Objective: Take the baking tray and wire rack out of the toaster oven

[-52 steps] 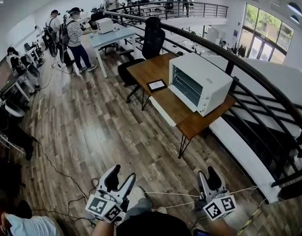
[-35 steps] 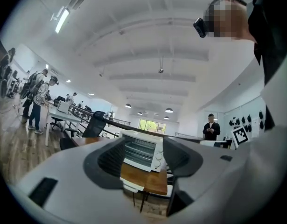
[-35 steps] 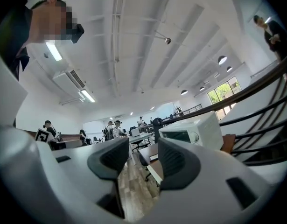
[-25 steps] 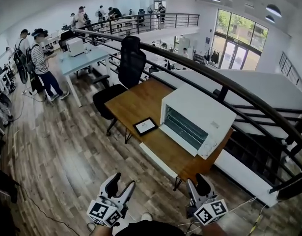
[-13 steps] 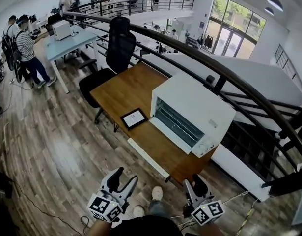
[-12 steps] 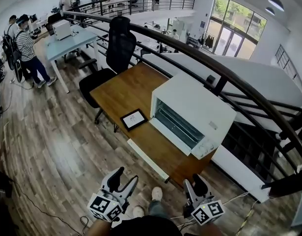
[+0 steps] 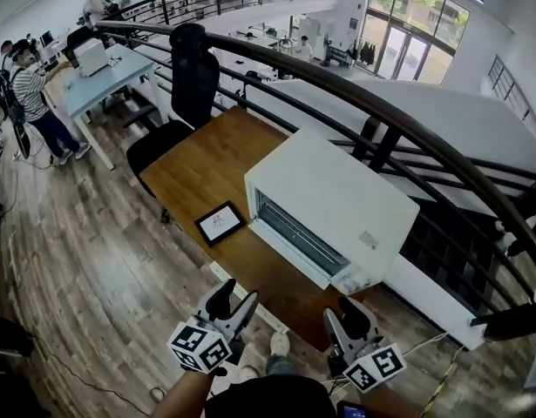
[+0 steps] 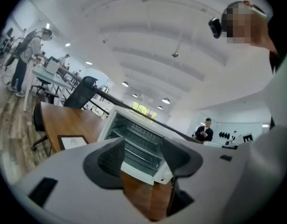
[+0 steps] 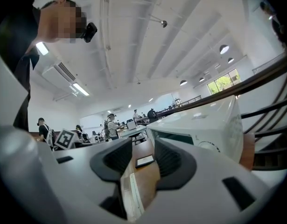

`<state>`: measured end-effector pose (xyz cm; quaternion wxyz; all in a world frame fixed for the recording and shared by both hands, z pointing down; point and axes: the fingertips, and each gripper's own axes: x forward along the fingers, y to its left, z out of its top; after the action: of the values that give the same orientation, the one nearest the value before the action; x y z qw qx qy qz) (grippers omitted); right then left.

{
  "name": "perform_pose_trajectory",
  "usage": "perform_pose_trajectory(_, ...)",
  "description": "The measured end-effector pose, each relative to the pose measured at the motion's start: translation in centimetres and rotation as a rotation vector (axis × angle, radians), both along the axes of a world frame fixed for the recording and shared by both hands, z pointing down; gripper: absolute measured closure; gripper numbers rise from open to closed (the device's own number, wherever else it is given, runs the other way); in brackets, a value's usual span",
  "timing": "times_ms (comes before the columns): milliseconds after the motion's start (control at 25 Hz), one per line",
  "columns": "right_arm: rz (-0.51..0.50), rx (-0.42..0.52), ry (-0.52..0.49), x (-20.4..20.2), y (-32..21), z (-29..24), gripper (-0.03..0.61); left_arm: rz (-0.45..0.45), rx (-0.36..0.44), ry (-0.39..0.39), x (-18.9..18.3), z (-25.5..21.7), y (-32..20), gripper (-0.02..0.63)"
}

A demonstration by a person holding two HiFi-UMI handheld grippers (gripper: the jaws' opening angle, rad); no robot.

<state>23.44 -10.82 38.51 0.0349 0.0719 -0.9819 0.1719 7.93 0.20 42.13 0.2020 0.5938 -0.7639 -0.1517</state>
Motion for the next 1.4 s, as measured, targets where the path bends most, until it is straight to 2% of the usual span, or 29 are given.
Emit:
perform_pose_trajectory(80,-0.036,-0.011,-0.014,-0.5,-0.5,-0.4,0.443,0.002,-0.002,0.08,-0.4,0.6,-1.9,0.353)
perform_pose_trajectory(280,-0.102,-0.006,-0.03,-1.1,-1.8,-0.9,0.457,0.021,-0.01,0.203,-1.0,3.1,-6.9,0.364)
perform_pose_trajectory(520,-0.107,0.0,-0.039,0.4,-4.5,-0.9,0.466,-0.013,0.062,0.425,-3.0,7.5,-12.9,0.381)
perform_pose_trajectory(640,-0.07,-0.007,-0.015,2.5,-6.2,-0.1,0.469,-0.015,0.061,0.455,-3.4,9.1,-15.7,0.399)
perform_pose_trajectory(1040,0.181,-0.035,0.015,9.2,-9.2,0.1,0.48,-0.007,0.022,0.575,-3.5,12.3,-21.1,0.426)
perform_pose_trajectory(1400,0.292,-0.061,0.014,11.8,-9.0,-0.4,0.495,-0.017,0.001,0.593,-3.0,12.7,-23.7,0.447)
